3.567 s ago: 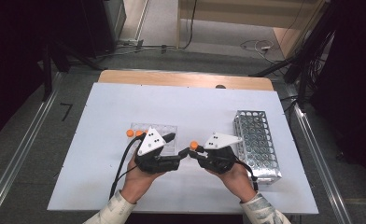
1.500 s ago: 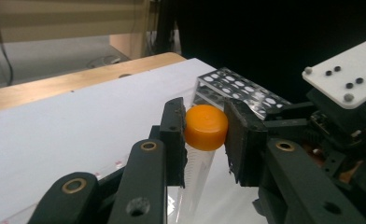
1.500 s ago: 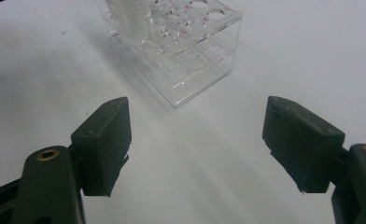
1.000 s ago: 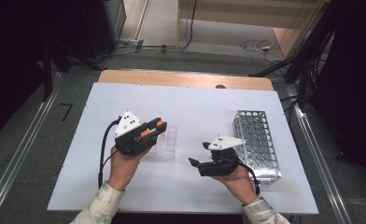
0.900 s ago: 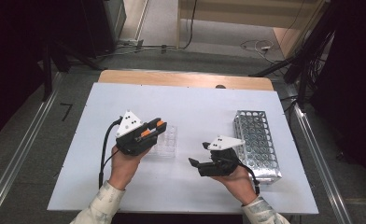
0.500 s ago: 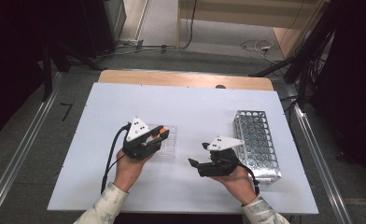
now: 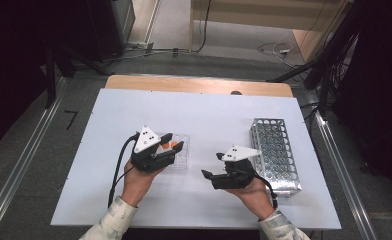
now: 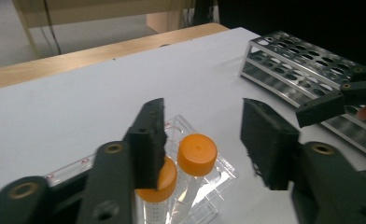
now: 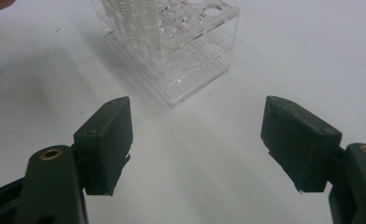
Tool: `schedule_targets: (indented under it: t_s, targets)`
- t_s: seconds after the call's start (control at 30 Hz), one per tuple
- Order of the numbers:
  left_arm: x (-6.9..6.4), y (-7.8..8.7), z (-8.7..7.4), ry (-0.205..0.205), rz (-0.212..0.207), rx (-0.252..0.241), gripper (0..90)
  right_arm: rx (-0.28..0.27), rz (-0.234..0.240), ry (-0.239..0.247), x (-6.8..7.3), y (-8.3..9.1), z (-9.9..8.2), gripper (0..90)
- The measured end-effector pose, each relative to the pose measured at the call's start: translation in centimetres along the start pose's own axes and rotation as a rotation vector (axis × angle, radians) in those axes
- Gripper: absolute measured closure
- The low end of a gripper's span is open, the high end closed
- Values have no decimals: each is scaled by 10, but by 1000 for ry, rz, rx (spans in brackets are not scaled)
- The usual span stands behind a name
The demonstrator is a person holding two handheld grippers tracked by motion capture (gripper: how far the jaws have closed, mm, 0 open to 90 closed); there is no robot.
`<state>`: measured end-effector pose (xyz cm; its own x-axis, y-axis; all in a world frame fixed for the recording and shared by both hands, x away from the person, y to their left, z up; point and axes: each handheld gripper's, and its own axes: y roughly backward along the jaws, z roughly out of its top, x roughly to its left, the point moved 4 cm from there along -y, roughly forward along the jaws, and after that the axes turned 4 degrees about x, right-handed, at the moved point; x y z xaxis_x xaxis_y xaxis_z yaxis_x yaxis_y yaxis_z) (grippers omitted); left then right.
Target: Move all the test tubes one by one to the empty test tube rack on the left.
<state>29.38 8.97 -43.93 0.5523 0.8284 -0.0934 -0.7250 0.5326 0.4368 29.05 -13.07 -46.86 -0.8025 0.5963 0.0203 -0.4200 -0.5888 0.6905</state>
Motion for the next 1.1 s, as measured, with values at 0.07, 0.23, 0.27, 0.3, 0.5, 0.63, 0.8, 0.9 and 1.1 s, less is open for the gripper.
schedule_targets:
  t_s: [0.07,0.23,0.27,0.3,0.5,0.63,0.8,0.9,1.1]
  targets:
    - [-1,1,1,21,-9,-5,379,0,0,-3,0,0,0,235]
    - [-3,6,2,35,-17,-1,300,-19,-1,-17,-3,3,1,235]
    - [-3,7,2,35,-18,2,289,-21,-3,-17,-3,4,1,235]
    - [-3,8,2,39,-21,8,271,-25,-3,-21,-4,4,1,235]
    - [-3,15,3,45,-4,-4,212,-31,-1,-36,-7,6,1,234]
    - [-1,16,1,64,-11,5,195,-29,0,-37,-7,6,1,231]
    - [1,26,1,68,-1,-13,192,-38,-5,-42,-9,11,2,230]
    - [5,34,1,92,-11,-25,192,-52,-9,-51,-12,16,2,229]
    - [8,38,0,99,-2,-34,188,-68,-18,-62,-17,25,0,226]
